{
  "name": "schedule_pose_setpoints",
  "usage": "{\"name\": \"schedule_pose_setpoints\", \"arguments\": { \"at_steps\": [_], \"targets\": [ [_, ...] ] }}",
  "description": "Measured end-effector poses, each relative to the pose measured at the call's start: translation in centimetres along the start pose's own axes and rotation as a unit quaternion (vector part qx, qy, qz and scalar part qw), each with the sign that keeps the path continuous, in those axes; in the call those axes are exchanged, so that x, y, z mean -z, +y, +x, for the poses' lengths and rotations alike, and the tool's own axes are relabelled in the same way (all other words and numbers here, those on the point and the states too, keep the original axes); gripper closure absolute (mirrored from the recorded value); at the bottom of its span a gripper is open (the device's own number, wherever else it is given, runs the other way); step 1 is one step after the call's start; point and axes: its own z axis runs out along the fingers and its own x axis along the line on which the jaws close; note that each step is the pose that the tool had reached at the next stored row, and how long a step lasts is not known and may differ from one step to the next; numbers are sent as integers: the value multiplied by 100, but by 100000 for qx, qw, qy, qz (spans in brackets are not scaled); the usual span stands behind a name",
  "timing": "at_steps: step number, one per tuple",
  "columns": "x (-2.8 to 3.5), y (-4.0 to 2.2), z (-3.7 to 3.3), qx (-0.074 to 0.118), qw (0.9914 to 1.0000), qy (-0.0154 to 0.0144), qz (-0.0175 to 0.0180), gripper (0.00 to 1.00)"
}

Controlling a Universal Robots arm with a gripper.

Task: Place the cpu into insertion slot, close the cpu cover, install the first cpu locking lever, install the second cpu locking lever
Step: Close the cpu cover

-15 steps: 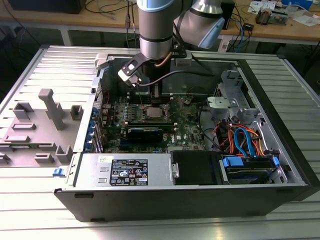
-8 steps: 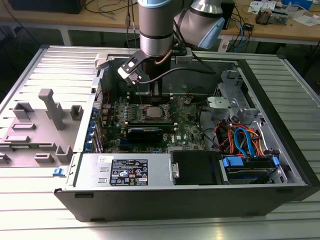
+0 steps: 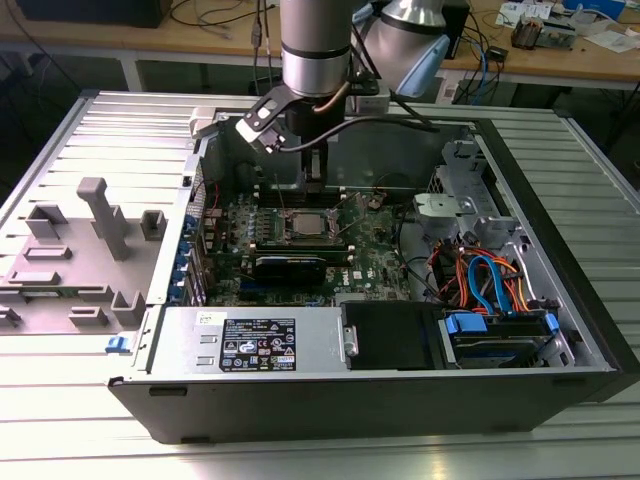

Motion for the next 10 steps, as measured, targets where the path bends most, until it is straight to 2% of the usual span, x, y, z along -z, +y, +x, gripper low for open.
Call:
{"name": "schedule_pose_setpoints", "arguments": {
  "at_steps": [5, 7, 10],
  "targets": [
    [-5, 124, 2, 12, 100000, -150, 58, 89],
    [-9, 212, 4, 21, 100000, -219, 211, 89],
    [-7, 276, 3, 28, 99998, -291, 506, 89]
  ]
}}
